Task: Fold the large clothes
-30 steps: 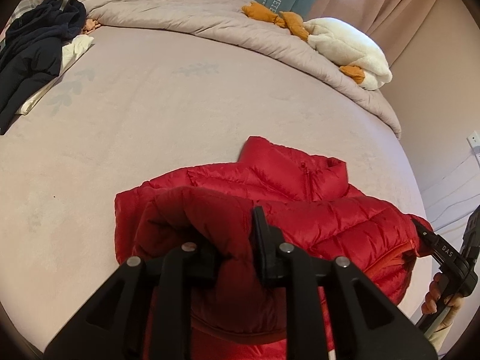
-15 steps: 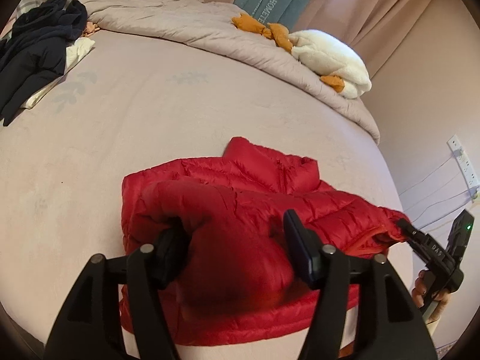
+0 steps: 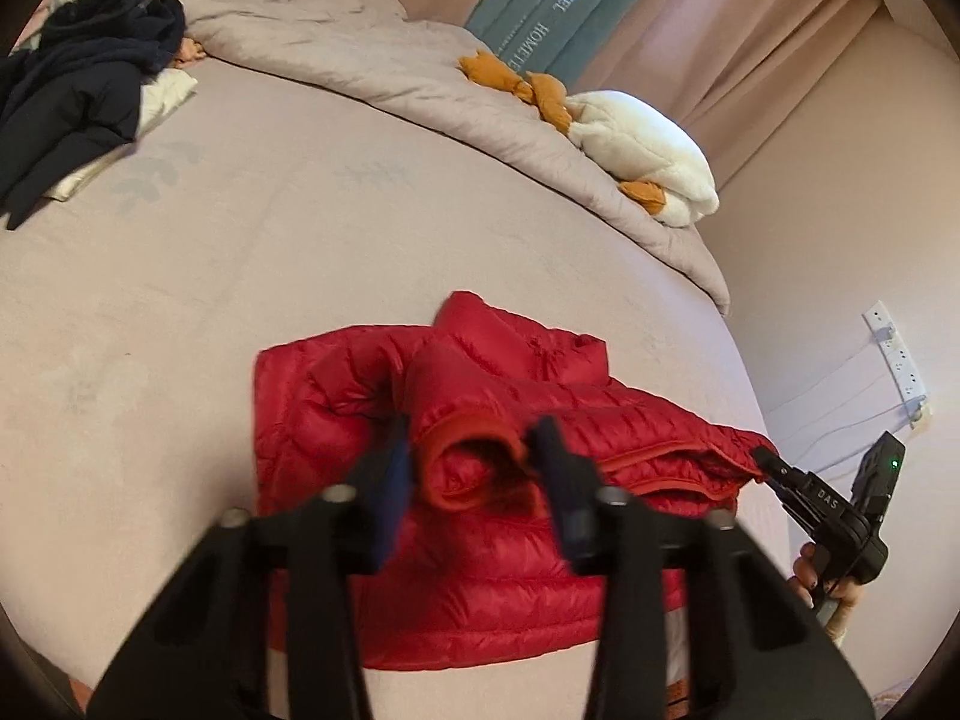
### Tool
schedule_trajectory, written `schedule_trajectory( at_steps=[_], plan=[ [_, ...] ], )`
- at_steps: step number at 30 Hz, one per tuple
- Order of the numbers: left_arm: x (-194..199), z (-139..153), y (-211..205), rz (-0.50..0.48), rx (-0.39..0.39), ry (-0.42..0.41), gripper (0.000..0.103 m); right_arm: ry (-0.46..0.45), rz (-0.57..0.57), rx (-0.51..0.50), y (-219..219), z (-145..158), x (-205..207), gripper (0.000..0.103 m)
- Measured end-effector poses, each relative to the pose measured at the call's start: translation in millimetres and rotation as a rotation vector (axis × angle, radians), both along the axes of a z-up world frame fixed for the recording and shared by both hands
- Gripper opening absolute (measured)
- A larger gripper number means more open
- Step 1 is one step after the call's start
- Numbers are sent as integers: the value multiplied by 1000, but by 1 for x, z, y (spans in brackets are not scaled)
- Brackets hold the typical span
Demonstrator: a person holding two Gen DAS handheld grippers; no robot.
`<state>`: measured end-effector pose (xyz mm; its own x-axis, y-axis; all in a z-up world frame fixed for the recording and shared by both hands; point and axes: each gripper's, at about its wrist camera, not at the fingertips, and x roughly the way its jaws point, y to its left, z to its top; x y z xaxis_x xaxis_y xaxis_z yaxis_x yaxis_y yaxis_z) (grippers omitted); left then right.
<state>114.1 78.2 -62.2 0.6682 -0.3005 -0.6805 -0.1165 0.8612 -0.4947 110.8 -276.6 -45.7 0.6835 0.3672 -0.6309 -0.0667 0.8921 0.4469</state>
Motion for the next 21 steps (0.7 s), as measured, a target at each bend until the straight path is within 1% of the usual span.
schedule_trajectory(
  at_steps=[1,4,8,12,15,17,18,19,20,21],
  plan=[
    [4,0,-1,0,-1,-3,25,-1,0,6,0,1,2,28],
    [19,3,-2,5,10,-12,19,-4,1,8,1,3,8,27],
    [44,8,-3,10,30,-27,17,-11,-2,5,4,8,19,27],
    [74,4,5,29,16,-22,18,-10,-23,18,4,10,39,27],
    [94,-2,12,45,16,-17,26,-3,-42,30,3,7,55,27],
    [101,-5,17,82,44,-10,59,-9,-58,37,1,7,62,27],
    [103,-6,20,98,57,-1,65,-9,-63,34,1,7,65,28],
    [103,-6,22,105,58,1,70,-12,-70,23,1,8,67,31],
    [102,-6,25,102,46,-5,70,-16,-76,15,0,9,67,32],
    [100,-6,27,100,37,-8,70,-20,-90,2,-2,10,66,39]
  ],
)
